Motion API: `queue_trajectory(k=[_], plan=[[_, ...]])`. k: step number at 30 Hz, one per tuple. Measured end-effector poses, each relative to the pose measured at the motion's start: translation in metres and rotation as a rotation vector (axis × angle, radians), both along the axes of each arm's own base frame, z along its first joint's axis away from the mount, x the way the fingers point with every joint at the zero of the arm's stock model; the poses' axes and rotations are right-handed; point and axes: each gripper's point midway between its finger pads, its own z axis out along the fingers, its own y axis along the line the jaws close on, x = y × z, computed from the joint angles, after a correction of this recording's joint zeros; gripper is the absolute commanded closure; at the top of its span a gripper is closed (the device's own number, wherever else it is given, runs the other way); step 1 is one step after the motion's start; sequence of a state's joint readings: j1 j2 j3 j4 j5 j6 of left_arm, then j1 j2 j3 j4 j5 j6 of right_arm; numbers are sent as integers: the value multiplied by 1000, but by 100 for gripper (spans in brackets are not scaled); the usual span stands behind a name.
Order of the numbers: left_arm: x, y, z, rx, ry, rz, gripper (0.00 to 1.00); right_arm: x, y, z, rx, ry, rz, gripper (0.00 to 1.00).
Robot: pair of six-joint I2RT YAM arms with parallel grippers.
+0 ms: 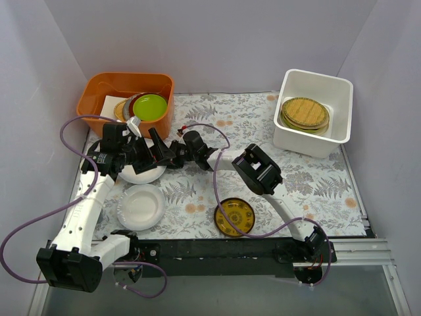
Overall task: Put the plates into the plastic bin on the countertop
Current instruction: Pick up the plate at the center of the board.
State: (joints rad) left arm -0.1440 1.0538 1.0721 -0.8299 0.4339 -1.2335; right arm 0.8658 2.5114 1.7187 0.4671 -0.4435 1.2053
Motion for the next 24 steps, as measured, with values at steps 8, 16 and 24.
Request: queue_trajectory(k=[8, 16, 24], plan=[[-1, 0, -1, 0, -1, 1, 2, -3, -5, -3, 11, 16, -15, 96], [-3, 1, -4, 4, 7, 3, 2, -8, -12, -2, 20, 27, -27, 98], [-3, 2, -4, 7, 3, 3, 2, -20, -35, 0, 9, 60, -43, 99]])
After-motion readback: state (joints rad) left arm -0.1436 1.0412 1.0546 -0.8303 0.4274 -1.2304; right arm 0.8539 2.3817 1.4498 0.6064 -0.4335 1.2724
